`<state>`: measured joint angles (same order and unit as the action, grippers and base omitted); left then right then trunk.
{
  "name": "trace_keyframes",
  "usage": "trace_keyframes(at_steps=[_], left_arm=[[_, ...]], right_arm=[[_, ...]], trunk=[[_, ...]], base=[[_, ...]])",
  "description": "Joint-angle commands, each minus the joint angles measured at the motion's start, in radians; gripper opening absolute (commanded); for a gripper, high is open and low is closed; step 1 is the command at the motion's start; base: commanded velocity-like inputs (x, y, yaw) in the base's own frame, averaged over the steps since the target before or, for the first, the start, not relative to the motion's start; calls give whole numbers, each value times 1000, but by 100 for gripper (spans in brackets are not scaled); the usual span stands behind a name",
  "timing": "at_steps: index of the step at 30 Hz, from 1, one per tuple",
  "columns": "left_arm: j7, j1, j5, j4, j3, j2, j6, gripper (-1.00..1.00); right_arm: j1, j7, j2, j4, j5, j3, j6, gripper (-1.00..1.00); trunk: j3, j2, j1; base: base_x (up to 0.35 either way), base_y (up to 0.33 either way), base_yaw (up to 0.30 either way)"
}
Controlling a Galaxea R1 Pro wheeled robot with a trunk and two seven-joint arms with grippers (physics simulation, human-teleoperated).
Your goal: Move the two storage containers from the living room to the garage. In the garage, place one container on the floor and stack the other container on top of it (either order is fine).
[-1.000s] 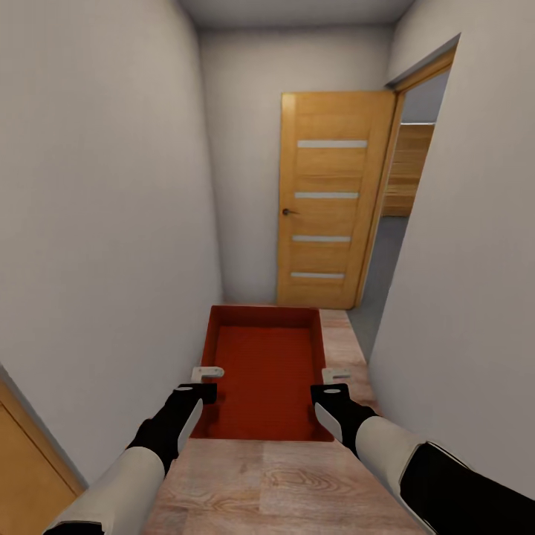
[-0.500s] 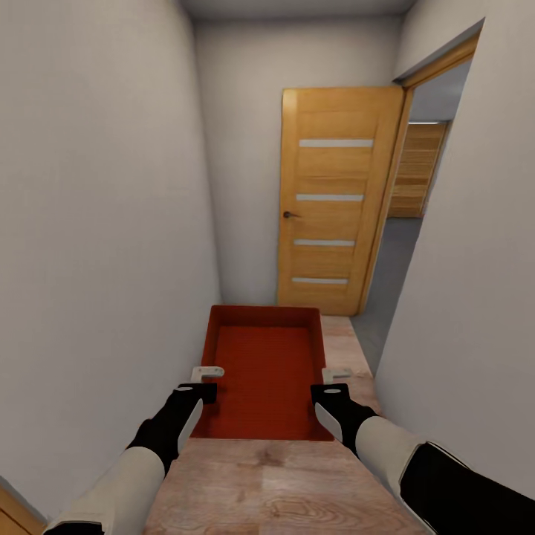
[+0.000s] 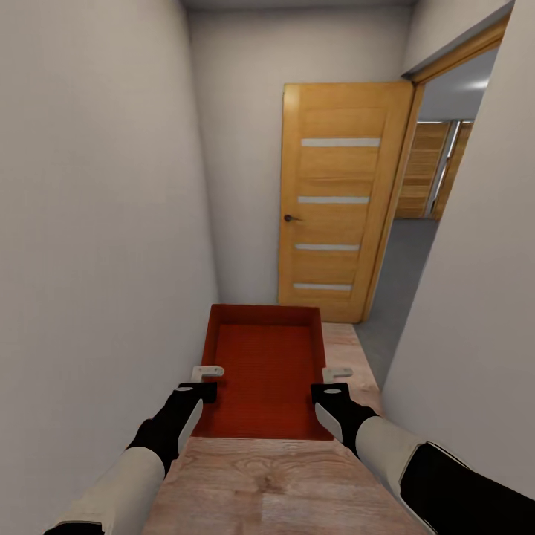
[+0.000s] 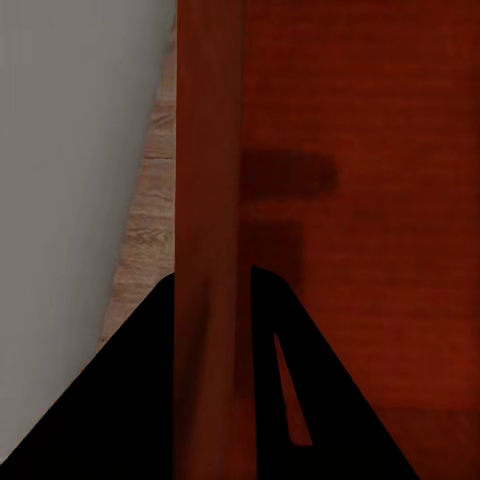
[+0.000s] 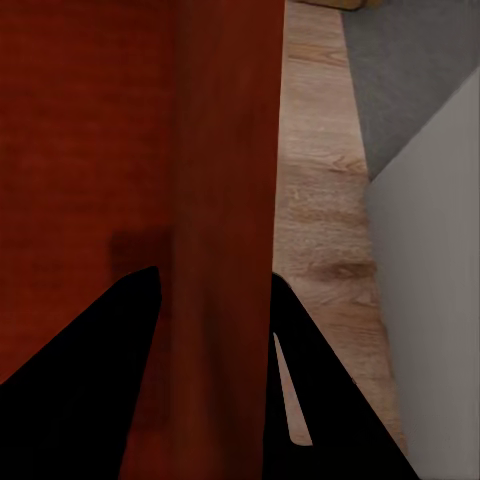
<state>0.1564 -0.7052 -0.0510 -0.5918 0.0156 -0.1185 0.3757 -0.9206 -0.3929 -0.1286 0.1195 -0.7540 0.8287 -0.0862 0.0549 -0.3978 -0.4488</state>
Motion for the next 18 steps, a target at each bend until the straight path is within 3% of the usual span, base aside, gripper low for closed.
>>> trace_keyframes(at_steps=[1, 7, 18], left_arm=[[0, 0, 4, 1, 1, -15, 45, -100], [0, 0, 3, 1, 1, -15, 45, -100], [0, 0, 3, 1, 1, -15, 45, -100]], right_arm=[[-1, -3, 0, 34, 24, 47, 17, -100], [-1, -3, 0, 34, 23, 47, 17, -100], [-1, -3, -1, 34, 22, 47, 17, -100]], trunk=[[2, -2, -1], [2, -2, -1], [2, -2, -1]], base=[[322, 0, 0], [322, 0, -16], [322, 0, -137]])
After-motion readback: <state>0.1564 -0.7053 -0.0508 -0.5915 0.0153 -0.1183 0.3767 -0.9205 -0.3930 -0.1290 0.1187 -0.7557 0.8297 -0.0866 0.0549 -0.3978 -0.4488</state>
